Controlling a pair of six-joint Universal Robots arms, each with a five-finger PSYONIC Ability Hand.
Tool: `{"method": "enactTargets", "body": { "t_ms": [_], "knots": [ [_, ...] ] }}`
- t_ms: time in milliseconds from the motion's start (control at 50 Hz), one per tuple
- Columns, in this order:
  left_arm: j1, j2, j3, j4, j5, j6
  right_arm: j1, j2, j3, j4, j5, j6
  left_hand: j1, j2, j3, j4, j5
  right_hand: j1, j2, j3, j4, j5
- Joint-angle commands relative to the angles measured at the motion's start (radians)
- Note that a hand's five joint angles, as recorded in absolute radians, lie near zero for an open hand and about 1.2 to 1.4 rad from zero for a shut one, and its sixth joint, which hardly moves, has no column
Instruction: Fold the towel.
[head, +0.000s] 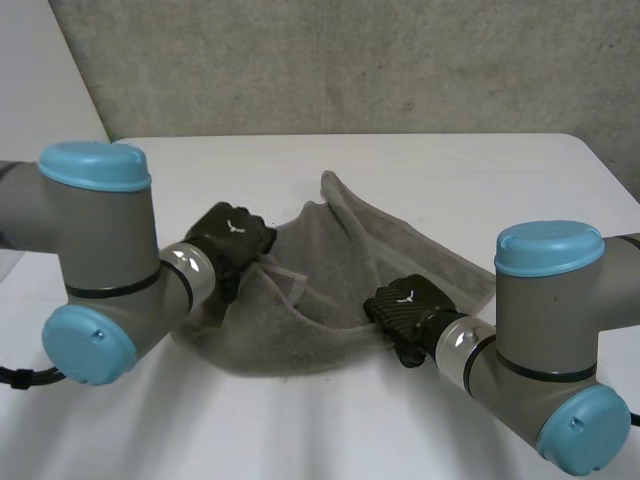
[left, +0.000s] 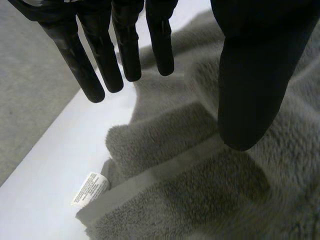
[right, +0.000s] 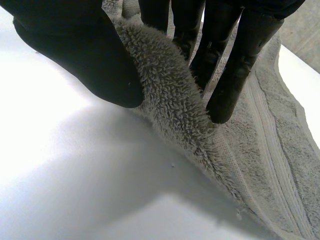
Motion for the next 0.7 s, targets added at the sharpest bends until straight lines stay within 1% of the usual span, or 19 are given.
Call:
{"method": "enactTargets", "body": {
  "t_ms": [20,80,220,320,340,380,420,540,580,620,700],
  "knots": [
    [-0.002,-0.025,-0.003,-0.007,0.008,0.129,-0.001,0.003,-0.001,0.002,-0.006,-0.002,0.087,0.086,0.086,0.085,0.085,0.424,0.221,0.209,0.204,0.231],
    [-0.003,-0.029,-0.003,-0.007,0.010,0.146,-0.001,0.003,-0.001,0.000,-0.006,-0.002,0.089,0.089,0.089,0.088,0.088,0.424,0.221,0.209,0.204,0.231],
    [-0.020,-0.031,-0.011,-0.007,0.013,0.145,-0.001,0.012,-0.001,-0.015,-0.006,-0.003,0.078,0.077,0.077,0.076,0.076,0.424,0.221,0.209,0.204,0.231],
    [-0.034,-0.023,-0.014,-0.005,0.010,0.142,-0.001,0.015,-0.003,-0.017,-0.006,-0.005,-0.074,-0.075,-0.075,-0.076,-0.076,0.424,0.221,0.209,0.204,0.231],
    [-0.034,-0.023,-0.014,-0.005,0.010,0.142,-0.001,0.015,-0.003,-0.017,-0.006,-0.005,-0.075,-0.075,-0.075,-0.077,-0.076,0.424,0.221,0.209,0.204,0.231],
    [-0.036,-0.008,-0.008,0.004,0.008,0.137,-0.001,0.015,-0.003,-0.017,-0.006,-0.005,-0.265,-0.265,-0.265,-0.266,-0.266,0.424,0.221,0.209,0.204,0.231],
    [-0.036,0.006,-0.006,0.005,0.010,0.137,-0.001,0.015,-0.004,-0.017,-0.006,-0.005,-0.280,-0.281,-0.281,-0.282,-0.282,0.424,0.221,0.209,0.204,0.231],
    [-0.043,0.053,-0.037,0.030,0.028,0.140,-0.002,0.015,-0.004,-0.017,-0.006,-0.005,-0.242,-0.243,-0.243,-0.244,-0.244,0.424,0.221,0.209,0.204,0.231],
    [-0.054,0.055,-0.046,0.028,0.040,0.142,-0.001,0.015,-0.004,-0.017,-0.006,-0.005,-0.207,-0.208,-0.207,-0.209,-0.208,0.424,0.221,0.209,0.204,0.231],
    [-0.077,0.057,-0.060,0.022,0.059,0.145,-0.002,0.015,-0.004,-0.017,-0.006,-0.005,-0.102,-0.102,-0.102,-0.104,-0.103,0.424,0.221,0.209,0.204,0.231],
    [-0.086,0.055,-0.092,0.019,0.060,0.160,-0.002,0.015,-0.006,-0.018,-0.006,-0.005,-0.034,-0.034,-0.034,-0.036,-0.035,0.424,0.221,0.209,0.204,0.231]
  ]
}}
